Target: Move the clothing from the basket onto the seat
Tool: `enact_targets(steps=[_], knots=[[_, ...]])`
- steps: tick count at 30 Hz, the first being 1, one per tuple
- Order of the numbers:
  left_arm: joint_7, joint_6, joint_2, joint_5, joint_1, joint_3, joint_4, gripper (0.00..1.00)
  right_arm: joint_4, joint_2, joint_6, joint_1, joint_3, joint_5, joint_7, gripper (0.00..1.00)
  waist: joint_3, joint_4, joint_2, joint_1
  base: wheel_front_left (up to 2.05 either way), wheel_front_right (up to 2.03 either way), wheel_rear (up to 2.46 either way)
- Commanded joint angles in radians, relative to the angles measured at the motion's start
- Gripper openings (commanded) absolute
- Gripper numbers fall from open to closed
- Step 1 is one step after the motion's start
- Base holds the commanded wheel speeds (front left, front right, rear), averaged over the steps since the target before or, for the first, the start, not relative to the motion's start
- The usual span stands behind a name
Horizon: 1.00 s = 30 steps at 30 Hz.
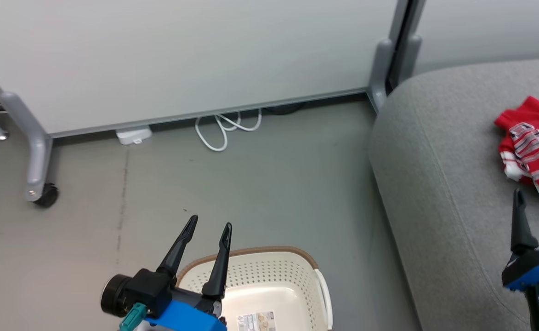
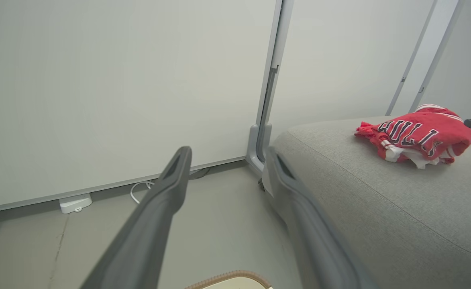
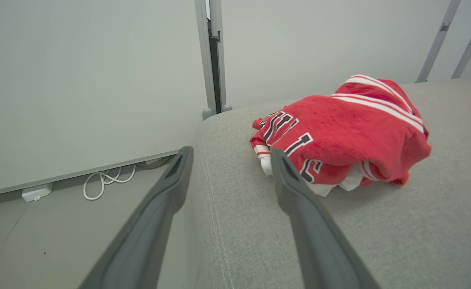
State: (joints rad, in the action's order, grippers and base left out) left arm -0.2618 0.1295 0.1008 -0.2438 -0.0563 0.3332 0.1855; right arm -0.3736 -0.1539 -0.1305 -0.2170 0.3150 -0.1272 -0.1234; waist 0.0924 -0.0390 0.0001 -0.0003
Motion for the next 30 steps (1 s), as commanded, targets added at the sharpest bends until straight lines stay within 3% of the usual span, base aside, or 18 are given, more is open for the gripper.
enact_targets(steps=[1, 8, 15, 30], knots=[[-0.004, 0.001, 0.000, -0.001, 0.014, -0.010, 0.005, 1.00, 0.031, 0.011, -0.001, 0.039, -0.002, 0.005, 0.008, 1.00, -0.034, 0.037, -0.0001, 0.0003, 0.00, 0.00, 0.00], [-0.004, 0.001, -0.005, -0.010, 0.055, -0.049, 0.027, 1.00, 0.195, 0.064, -0.001, 0.177, -0.023, 0.038, 0.051, 1.00, -0.077, 0.101, -0.0001, 0.0003, 0.00, 0.00, 0.00], [-0.004, 0.001, -0.002, -0.013, 0.076, -0.094, 0.053, 1.00, 0.284, 0.096, -0.001, 0.276, -0.051, 0.033, 0.064, 1.00, -0.111, 0.150, -0.0001, 0.0003, 0.00, 0.00, 0.00], [-0.004, 0.001, 0.006, -0.027, 0.088, -0.193, 0.104, 1.00, 0.275, 0.104, -0.001, 0.349, -0.139, -0.030, 0.032, 1.00, -0.140, 0.185, -0.0001, 0.0003, 0.00, 0.00, 0.00]])
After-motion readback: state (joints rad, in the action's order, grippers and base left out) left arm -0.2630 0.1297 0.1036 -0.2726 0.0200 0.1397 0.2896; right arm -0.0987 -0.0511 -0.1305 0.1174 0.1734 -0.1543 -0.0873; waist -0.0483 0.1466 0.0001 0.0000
